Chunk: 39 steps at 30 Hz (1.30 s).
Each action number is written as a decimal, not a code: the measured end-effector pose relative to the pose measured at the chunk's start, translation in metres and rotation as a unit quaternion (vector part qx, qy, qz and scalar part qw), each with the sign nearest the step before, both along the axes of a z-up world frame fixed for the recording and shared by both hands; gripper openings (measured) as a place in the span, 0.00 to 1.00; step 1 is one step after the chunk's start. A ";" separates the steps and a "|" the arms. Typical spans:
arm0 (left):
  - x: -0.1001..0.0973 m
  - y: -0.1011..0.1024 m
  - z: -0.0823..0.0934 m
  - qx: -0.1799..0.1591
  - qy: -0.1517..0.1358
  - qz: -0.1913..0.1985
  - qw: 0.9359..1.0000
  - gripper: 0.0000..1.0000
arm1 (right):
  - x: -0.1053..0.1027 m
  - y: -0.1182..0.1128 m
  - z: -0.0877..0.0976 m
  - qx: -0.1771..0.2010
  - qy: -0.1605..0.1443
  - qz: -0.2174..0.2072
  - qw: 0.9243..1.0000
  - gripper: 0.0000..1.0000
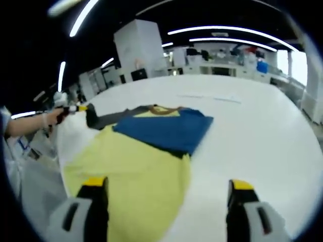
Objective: Fold the garment on the visible template until the final outline fits inside the template.
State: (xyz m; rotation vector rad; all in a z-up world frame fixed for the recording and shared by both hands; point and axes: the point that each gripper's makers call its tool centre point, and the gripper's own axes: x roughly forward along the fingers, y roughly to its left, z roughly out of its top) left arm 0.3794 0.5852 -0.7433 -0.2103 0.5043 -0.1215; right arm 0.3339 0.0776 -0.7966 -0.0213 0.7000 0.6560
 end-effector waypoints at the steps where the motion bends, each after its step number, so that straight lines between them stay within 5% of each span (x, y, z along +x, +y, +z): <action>1: 0.002 -0.016 0.005 0.002 -0.005 -0.014 1.000 0.00 | -0.001 -0.001 0.001 0.002 -0.001 -0.002 1.000 0.99; 8: 0.027 -0.100 0.026 -0.023 -0.024 -0.090 0.995 0.00 | -0.005 -0.006 0.007 0.016 -0.007 -0.019 1.000 0.99; 16: 0.064 -0.159 0.023 -0.044 -0.024 -0.146 0.988 0.00 | -0.011 -0.015 0.008 0.023 -0.007 -0.037 0.999 0.99; 31: 0.094 -0.282 0.026 -0.080 -0.032 -0.222 0.971 0.00 | -0.016 -0.038 0.008 0.012 0.000 -0.057 0.998 0.98; 39: 0.105 -0.341 0.013 -0.106 -0.022 -0.261 0.959 0.00 | -0.025 -0.046 0.004 0.003 0.007 -0.065 0.998 0.98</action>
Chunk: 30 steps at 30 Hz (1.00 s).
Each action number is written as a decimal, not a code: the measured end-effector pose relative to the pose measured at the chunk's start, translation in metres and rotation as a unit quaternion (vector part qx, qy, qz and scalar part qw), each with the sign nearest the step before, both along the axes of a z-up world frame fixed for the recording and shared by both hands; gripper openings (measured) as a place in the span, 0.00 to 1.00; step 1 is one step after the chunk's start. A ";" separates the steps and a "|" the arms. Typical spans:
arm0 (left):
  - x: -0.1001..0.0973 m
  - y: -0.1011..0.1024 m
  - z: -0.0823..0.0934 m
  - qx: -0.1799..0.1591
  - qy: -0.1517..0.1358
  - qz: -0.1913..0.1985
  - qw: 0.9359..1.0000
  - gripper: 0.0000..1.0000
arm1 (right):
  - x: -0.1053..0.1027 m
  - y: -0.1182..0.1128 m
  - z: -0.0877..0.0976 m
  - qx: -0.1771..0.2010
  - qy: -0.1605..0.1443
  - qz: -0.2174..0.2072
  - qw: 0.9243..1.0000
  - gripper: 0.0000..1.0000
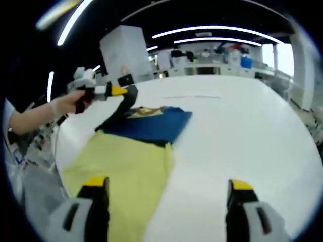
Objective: Fold the garment on the visible template until the final outline fits inside the template.
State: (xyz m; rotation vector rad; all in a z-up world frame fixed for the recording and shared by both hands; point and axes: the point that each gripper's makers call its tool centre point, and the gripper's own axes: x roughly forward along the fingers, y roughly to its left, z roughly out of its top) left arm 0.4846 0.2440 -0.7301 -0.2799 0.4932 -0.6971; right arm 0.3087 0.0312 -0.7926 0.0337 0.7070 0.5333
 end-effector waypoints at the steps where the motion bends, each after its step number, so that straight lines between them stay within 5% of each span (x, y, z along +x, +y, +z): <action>1: 0.001 -0.008 -0.002 -0.001 0.001 -0.005 1.000 0.00 | -0.001 -0.001 -0.001 -0.001 0.001 -0.003 1.000 0.98; 13: 0.002 -0.085 -0.012 -0.011 0.017 -0.055 0.998 0.00 | -0.013 -0.013 -0.006 -0.002 0.009 -0.023 1.000 0.97; 19: 0.000 -0.112 -0.032 -0.005 0.038 -0.071 0.997 0.00 | -0.017 -0.018 -0.010 0.002 0.012 -0.032 0.999 0.97; 30: -0.047 -0.123 -0.082 0.054 0.077 -0.121 0.988 0.00 | -0.020 -0.023 -0.012 0.007 0.015 -0.043 0.999 0.97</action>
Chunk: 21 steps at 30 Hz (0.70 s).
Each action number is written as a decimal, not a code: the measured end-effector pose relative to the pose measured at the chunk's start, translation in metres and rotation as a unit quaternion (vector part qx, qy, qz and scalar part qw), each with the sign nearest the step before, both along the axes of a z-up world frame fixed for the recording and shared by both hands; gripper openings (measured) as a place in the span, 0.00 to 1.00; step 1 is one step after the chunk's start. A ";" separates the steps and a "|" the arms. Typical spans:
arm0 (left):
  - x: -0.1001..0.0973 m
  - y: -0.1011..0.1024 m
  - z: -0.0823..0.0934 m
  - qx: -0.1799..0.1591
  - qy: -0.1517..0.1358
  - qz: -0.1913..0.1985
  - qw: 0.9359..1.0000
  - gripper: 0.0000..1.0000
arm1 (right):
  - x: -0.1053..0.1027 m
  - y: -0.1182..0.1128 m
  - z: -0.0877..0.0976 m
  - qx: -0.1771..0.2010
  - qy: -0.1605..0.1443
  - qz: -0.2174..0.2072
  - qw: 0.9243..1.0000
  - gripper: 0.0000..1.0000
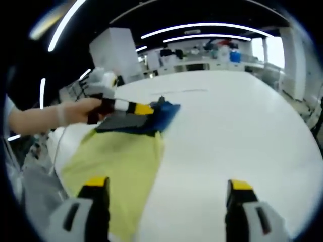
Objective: Fold the garment on the visible template until the final outline fits inside the template.
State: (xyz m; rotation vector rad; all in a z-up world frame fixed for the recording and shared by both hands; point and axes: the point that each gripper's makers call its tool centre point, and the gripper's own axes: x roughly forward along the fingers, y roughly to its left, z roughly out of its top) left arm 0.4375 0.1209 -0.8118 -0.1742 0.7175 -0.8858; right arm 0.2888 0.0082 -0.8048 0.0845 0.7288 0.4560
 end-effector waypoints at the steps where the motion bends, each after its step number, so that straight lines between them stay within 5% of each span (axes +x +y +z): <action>1: -0.006 0.000 -0.002 0.005 0.000 -0.004 1.000 0.00 | 0.000 0.001 0.000 0.001 0.000 0.000 1.000 0.97; 7: -0.026 0.003 -0.016 0.022 0.012 -0.023 0.999 0.00 | 0.004 0.006 0.001 0.004 -0.001 0.004 1.000 0.97; 14: -0.016 0.006 -0.009 0.006 -0.004 -0.021 1.000 0.07 | 0.004 0.007 0.000 0.005 -0.002 0.007 1.000 0.97; 21: -0.009 0.006 0.005 0.004 -0.053 -0.034 0.998 0.52 | 0.003 0.009 -0.001 0.005 0.001 0.006 1.000 0.97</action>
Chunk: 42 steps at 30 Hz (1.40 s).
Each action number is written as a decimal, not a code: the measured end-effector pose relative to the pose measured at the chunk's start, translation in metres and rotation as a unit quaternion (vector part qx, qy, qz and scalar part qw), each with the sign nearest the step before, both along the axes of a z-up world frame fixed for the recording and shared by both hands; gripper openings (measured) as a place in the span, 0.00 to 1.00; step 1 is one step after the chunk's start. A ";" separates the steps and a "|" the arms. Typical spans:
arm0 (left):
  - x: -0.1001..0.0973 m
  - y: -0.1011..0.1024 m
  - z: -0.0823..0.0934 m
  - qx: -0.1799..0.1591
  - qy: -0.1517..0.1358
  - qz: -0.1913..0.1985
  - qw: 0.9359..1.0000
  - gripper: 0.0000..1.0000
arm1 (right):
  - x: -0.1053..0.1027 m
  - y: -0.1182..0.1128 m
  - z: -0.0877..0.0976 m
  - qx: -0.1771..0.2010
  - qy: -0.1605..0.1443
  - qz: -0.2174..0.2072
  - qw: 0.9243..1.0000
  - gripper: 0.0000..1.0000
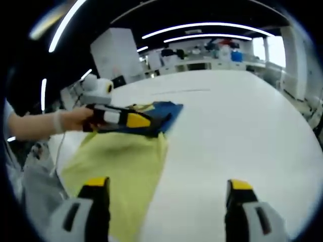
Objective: Fold the garment on the visible template until the final outline fits inside the template.
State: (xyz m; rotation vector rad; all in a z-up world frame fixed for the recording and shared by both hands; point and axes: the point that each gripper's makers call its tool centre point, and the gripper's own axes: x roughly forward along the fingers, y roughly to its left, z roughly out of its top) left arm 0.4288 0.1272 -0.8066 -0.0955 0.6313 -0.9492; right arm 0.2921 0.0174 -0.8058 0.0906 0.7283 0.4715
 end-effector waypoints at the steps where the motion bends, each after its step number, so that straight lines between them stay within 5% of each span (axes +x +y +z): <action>1: 0.002 0.002 0.001 0.003 -0.008 0.001 1.000 0.57 | 0.000 0.001 0.000 0.000 0.000 0.001 1.000 0.97; 5: 0.004 0.019 0.010 0.009 -0.030 0.000 1.000 0.59 | 0.001 0.003 0.000 0.002 -0.001 0.002 1.000 0.97; 14: 0.011 0.098 0.018 0.087 -0.077 0.025 0.993 0.56 | 0.003 0.014 -0.002 0.008 0.000 0.011 1.000 0.97; 24: -0.002 0.176 0.017 0.170 -0.103 0.058 0.978 0.52 | 0.009 0.026 -0.001 0.012 -0.002 0.023 1.000 0.96; 42: -0.038 0.242 -0.003 0.268 -0.117 0.053 0.955 0.42 | 0.017 0.036 0.001 0.019 -0.008 0.036 0.999 0.96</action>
